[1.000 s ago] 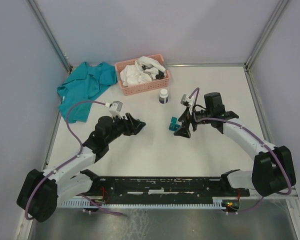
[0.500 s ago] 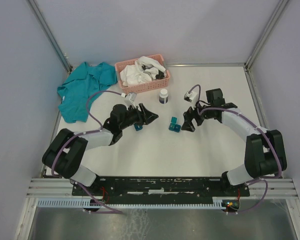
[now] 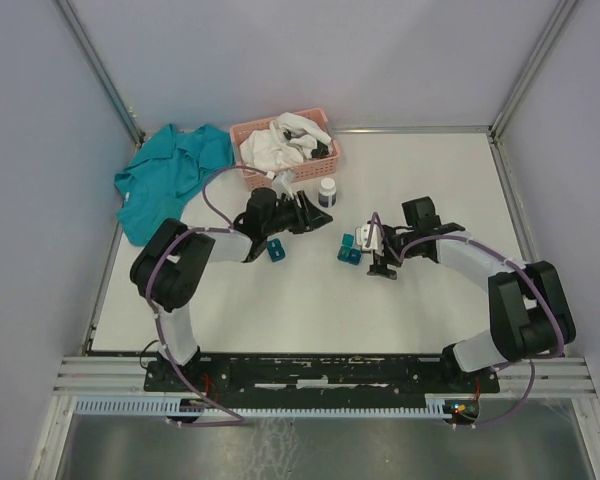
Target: Sort the pills into containers
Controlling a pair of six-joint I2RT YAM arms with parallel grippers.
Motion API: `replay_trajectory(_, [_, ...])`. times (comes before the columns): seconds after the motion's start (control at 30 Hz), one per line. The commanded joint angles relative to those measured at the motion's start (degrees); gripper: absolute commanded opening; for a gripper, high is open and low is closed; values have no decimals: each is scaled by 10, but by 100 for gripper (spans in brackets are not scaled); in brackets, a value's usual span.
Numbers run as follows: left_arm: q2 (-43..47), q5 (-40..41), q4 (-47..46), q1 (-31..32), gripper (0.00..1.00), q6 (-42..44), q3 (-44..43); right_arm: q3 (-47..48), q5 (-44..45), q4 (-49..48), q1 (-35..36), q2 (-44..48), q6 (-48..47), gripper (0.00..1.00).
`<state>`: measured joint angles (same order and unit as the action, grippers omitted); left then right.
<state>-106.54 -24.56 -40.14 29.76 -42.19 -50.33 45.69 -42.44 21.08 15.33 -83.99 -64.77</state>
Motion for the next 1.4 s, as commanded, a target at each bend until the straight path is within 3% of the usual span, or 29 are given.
replay_trajectory(0.0, [-39, -15, 27, 2, 51, 0, -71, 28, 11, -6, 33, -17, -38, 79])
replay_trajectory(0.23, [-109, -45, 67, 6, 43, 14, -147, 54, 26, 31, 35, -33, -4, 63])
replay_trajectory(0.67, [-170, -114, 79, 28, 39, 25, -195, 48, 62, 24, 32, -32, 32, 71])
replay_trajectory(1.37, [-92, -83, 31, 36, 39, 23, -89, 96, 40, 60, 27, -55, 127, 73])
